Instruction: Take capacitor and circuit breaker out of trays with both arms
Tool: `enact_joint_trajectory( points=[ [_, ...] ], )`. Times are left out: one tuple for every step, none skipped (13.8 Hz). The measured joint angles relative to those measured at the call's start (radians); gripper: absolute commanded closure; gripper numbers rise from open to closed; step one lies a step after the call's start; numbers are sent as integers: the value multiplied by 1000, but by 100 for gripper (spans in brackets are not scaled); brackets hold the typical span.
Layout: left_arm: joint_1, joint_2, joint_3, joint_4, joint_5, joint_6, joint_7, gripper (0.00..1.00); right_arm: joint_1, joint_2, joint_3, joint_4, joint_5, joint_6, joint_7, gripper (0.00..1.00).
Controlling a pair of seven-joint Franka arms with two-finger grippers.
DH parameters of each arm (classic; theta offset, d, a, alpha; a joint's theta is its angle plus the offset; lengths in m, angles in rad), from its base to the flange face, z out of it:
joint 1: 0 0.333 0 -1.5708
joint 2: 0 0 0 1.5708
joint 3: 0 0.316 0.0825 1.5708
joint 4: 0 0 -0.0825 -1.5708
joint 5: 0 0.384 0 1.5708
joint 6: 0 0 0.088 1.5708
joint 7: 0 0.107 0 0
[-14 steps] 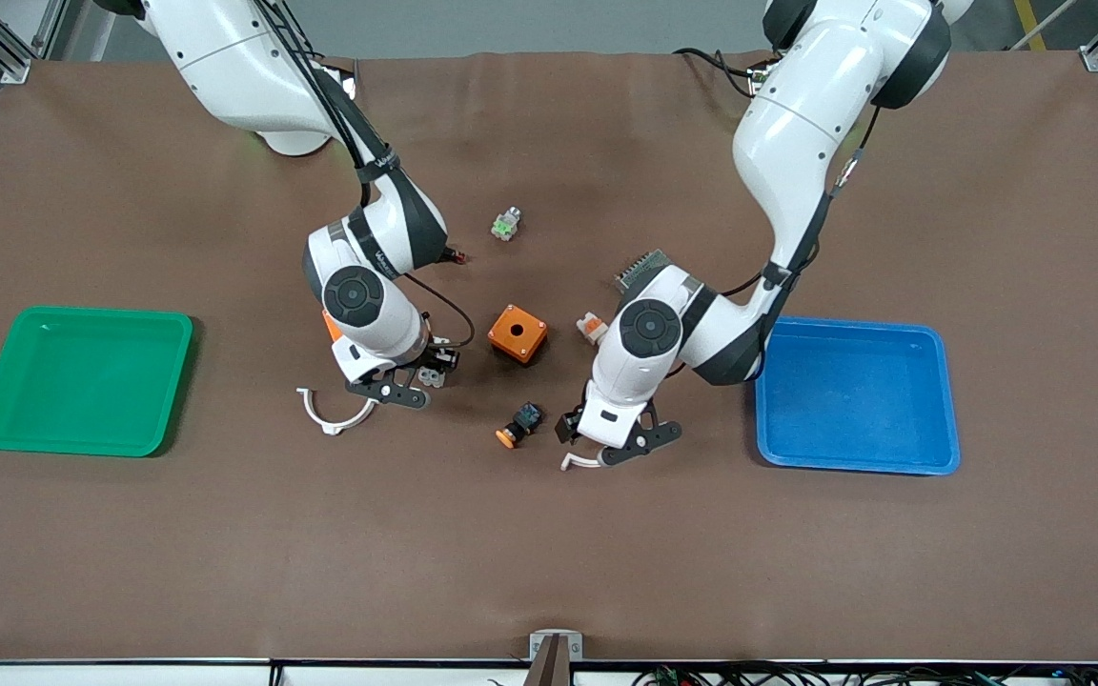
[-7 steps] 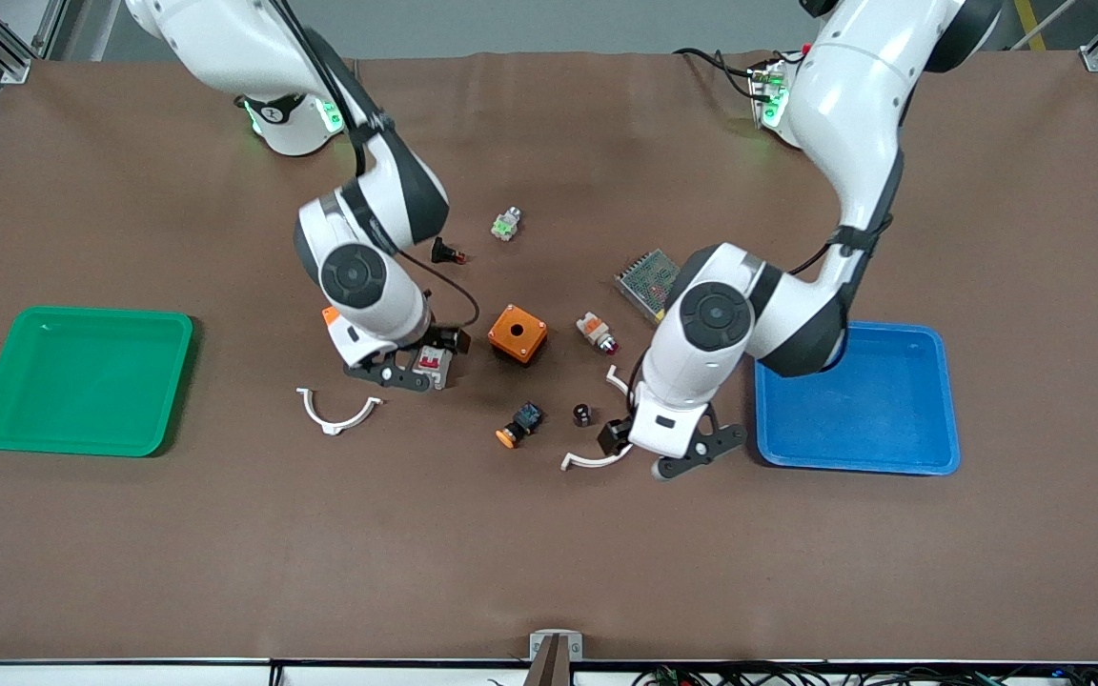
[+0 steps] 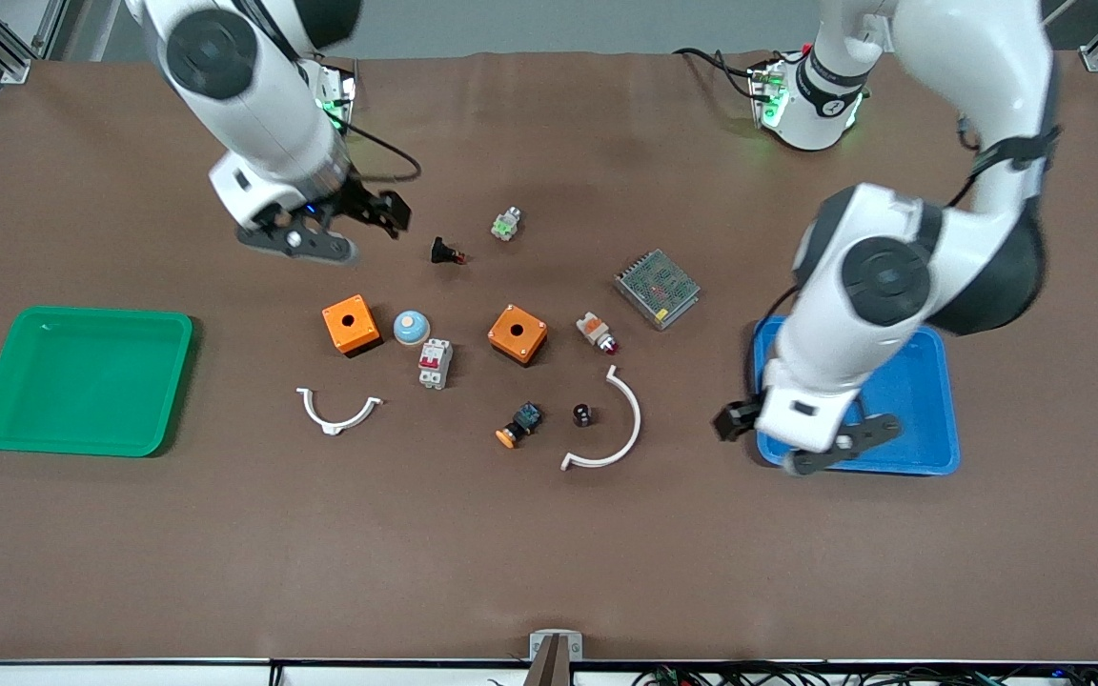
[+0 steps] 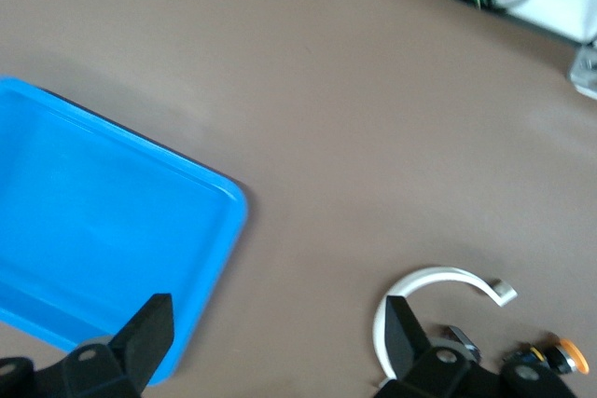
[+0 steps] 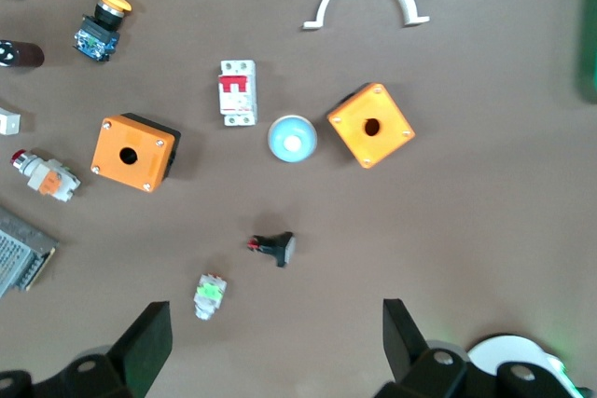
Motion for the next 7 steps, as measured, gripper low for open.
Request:
enact_joint_trajectory(
  points=[
    [25, -35, 0, -1, 5, -31, 18, 0, -32, -31, -1, -4, 0, -25, -53, 0],
    [54, -73, 0, -1, 8, -70, 53, 0, -75, -56, -3, -6, 0, -48, -118, 0],
    [81, -112, 0, -2, 8, -122, 109, 0, -120, -74, -7, -7, 0, -67, -183, 0],
    [103, -150, 1, -3, 10, -186, 173, 0, -165, -86, -9, -8, 0, -80, -242, 0],
    [121, -183, 1, -3, 15, -241, 227, 0, -207, -94, -11, -9, 0, -85, -302, 0],
    [142, -216, 1, -5, 24, -282, 277, 0, -252, -99, -12, -9, 0, -86, -372, 0],
    [163, -243, 1, -6, 24, -314, 327, 0, -293, -102, -13, -8, 0, -86, -432, 0]
  ],
)
